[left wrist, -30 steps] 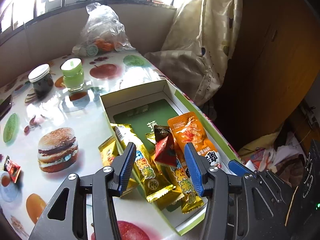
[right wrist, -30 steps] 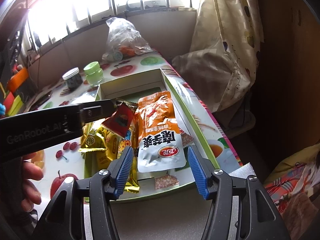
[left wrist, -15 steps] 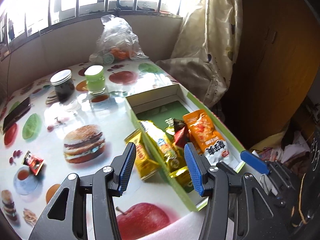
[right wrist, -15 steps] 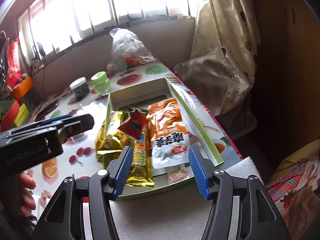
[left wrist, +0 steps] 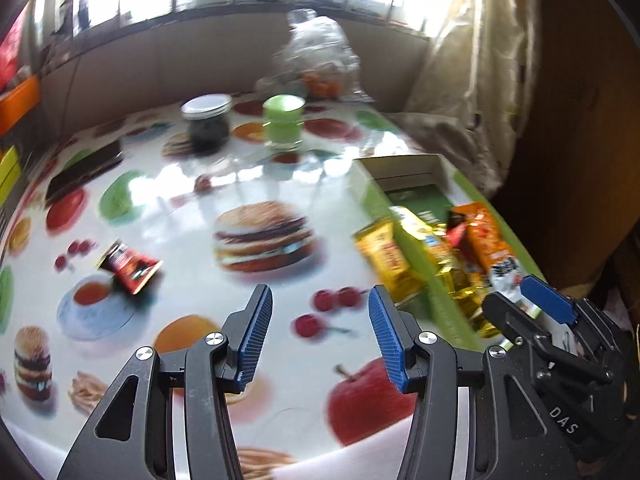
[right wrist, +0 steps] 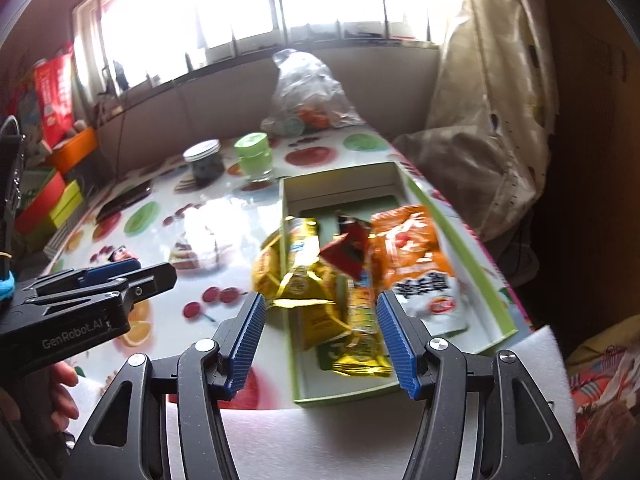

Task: Organize snacks
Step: 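Withdraw both open tools from the box back over the table, then move the right tool to the yellow pastry while the left tool approaches the red-black candy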

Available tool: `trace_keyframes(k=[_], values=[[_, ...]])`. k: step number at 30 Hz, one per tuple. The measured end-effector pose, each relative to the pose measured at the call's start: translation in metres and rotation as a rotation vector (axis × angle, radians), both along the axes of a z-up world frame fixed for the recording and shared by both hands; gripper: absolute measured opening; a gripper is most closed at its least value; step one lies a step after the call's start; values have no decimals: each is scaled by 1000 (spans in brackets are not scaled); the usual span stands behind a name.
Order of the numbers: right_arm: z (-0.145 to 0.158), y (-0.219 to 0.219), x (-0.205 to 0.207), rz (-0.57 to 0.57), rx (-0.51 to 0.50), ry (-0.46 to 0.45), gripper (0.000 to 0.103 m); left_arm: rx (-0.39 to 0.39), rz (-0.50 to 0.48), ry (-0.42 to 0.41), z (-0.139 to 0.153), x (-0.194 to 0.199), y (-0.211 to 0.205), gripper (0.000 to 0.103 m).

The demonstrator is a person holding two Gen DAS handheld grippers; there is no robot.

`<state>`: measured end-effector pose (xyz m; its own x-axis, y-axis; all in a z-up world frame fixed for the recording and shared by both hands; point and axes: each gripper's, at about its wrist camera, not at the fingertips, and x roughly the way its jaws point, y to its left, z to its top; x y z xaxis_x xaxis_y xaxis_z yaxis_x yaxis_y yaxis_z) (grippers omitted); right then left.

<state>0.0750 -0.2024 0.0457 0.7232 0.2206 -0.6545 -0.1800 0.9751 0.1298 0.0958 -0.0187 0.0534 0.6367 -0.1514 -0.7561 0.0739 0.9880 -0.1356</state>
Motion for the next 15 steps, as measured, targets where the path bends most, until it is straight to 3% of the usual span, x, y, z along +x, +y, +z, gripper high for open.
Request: trace_keyframes(k=[15], values=[[-14,62,24,127,-72,34,58,-23,126,45,-20,-2,53,52]])
